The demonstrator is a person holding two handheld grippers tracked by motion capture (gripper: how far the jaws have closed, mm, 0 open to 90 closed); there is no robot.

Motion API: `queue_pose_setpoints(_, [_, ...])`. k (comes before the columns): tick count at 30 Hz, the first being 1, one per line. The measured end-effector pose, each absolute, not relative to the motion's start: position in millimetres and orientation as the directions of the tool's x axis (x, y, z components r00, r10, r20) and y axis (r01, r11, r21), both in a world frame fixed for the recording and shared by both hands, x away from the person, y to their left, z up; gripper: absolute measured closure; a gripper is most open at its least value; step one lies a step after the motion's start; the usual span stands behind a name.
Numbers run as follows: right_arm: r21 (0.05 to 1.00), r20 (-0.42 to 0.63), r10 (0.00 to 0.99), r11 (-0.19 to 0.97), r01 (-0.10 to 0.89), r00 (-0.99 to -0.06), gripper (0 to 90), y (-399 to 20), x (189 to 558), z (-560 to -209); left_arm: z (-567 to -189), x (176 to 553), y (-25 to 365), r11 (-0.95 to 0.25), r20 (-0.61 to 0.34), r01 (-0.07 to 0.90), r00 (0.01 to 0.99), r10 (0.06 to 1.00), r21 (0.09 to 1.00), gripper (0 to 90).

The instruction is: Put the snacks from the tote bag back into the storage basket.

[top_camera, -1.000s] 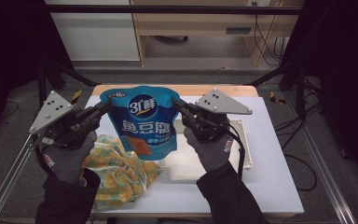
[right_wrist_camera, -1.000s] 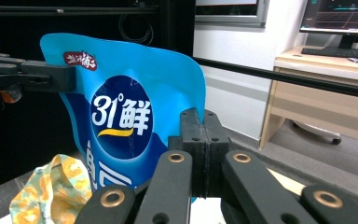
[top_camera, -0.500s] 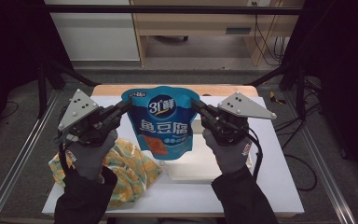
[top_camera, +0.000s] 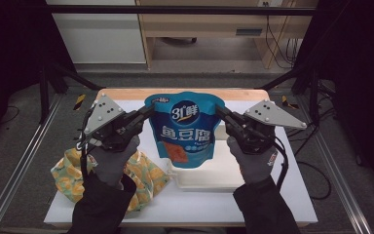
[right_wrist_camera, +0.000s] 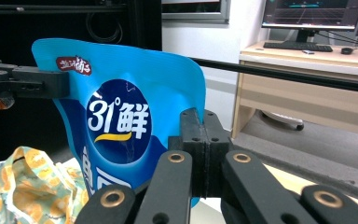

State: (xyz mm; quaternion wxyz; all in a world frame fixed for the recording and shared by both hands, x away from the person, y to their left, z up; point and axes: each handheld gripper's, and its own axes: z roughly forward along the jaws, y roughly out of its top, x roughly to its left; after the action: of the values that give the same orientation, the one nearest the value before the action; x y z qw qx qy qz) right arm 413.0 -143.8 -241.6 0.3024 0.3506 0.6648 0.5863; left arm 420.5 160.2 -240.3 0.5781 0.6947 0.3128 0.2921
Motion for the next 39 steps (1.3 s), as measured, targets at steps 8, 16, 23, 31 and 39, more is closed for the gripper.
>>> queue_pose_setpoints(8, [0.991,0.013,0.838,0.063,0.120,-0.546,90.0,-159.6,411.7,-246.4,-244.8,426.6,143.6,-0.148,0.055,0.090,0.651,0.757,0.985,90.0])
queue_pose_setpoints(16, [0.990,0.029,0.847,0.050,0.134,-0.531,90.0,-170.4,411.7,-254.3,-252.4,430.4,130.4,-0.155,0.042,0.111,0.667,0.744,0.982,90.0])
queue_pose_setpoints(23, [0.987,0.030,0.855,0.057,0.150,-0.517,90.0,-176.1,413.9,-262.3,-261.6,436.4,123.5,-0.166,0.043,0.119,0.674,0.737,0.979,90.0])
queue_pose_setpoints(31, [0.985,0.045,0.856,0.048,0.166,-0.516,90.0,-179.7,416.4,-274.9,-271.6,440.2,121.8,-0.170,0.037,0.130,0.680,0.733,0.977,90.0])
queue_pose_setpoints(39, [0.982,0.058,0.854,0.046,0.185,-0.517,90.0,-180.0,418.0,-286.8,-283.3,442.2,122.0,-0.179,0.031,0.148,0.680,0.733,0.973,90.0])
